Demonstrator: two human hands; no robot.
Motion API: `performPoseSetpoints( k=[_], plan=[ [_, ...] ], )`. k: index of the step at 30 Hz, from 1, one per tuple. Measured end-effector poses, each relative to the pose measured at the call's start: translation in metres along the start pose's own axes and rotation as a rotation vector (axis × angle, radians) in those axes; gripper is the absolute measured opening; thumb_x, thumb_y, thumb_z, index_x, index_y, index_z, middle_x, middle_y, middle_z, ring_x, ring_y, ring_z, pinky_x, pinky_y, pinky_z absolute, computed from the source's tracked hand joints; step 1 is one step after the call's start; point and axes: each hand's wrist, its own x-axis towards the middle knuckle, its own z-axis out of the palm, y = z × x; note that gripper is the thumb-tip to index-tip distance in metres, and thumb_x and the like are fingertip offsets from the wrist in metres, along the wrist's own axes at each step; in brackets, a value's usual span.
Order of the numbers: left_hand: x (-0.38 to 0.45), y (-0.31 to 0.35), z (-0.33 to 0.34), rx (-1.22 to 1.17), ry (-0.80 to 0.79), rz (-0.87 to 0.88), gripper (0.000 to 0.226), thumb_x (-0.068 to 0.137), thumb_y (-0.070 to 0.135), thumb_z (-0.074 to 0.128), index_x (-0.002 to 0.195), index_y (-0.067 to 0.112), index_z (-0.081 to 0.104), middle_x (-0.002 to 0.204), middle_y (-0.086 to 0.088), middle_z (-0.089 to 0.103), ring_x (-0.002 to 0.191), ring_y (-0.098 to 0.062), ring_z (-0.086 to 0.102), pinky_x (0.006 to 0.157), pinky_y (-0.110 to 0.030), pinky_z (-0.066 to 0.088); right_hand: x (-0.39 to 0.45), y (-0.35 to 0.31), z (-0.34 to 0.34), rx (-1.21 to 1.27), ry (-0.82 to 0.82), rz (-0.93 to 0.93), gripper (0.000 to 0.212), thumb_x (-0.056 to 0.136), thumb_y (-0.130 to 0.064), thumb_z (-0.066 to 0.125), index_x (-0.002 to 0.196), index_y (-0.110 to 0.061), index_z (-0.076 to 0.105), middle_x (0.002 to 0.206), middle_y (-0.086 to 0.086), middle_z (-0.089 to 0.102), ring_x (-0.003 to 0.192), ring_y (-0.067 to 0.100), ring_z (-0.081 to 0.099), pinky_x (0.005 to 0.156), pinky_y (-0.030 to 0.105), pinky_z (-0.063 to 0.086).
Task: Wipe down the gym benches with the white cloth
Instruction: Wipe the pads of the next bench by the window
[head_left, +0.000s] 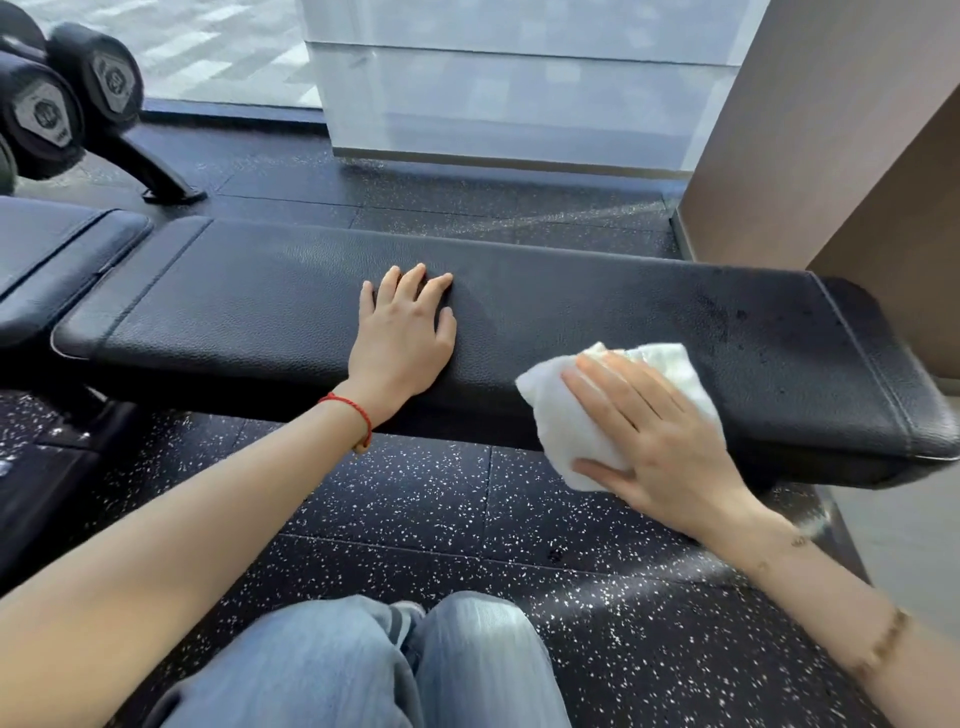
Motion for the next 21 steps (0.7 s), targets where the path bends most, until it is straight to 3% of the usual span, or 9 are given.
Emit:
performPoseSetpoints(
  k=[7,12,16,21],
  plan=[
    [0.001,-0.001,-0.001,-0.007,-0.013,-0.004,0.048,0.101,0.032,0.038,0.149,0.025,0.037,0.158,-0.004,0.031,0.149,-0.026,0.019,0.122,-0.05,0.008,0.056,-0.063,0.027,-0.2,0.099,-0.002,0.079,0.091,-0.061,0.054,0.152,-0.014,0.038,0.154,0.009,0.042,0.141,0.03,0.041,0.116,0.044,0.034],
    [-0.001,-0.004,-0.001,-0.001,-0.015,0.01,0.049,0.101,0.034,0.036,0.15,0.026,0.036,0.159,-0.004,0.03,0.149,-0.027,0.019,0.123,-0.05,0.008,0.002,-0.023,0.015,-0.089,0.201,0.076,0.071,0.094,-0.055,0.056,0.148,-0.011,0.045,0.149,0.013,0.047,0.137,0.032,0.046,0.114,0.047,0.037],
    [0.001,-0.001,0.002,0.015,-0.007,0.009,0.049,0.1,0.033,0.035,0.148,0.024,0.037,0.157,-0.005,0.032,0.148,-0.029,0.02,0.122,-0.053,0.01,-0.009,-0.01,0.009,-0.151,0.148,0.138,0.074,0.095,-0.058,0.054,0.149,-0.009,0.042,0.151,0.012,0.046,0.14,0.032,0.044,0.113,0.05,0.037],
    [0.0,-0.001,0.002,0.029,-0.018,0.003,0.049,0.101,0.032,0.036,0.149,0.024,0.036,0.159,-0.005,0.03,0.149,-0.029,0.019,0.121,-0.052,0.01,0.054,-0.062,0.02,-0.145,0.089,0.119,0.086,0.088,-0.064,0.056,0.149,-0.004,0.041,0.153,0.013,0.043,0.143,0.031,0.039,0.118,0.045,0.032]
  ],
)
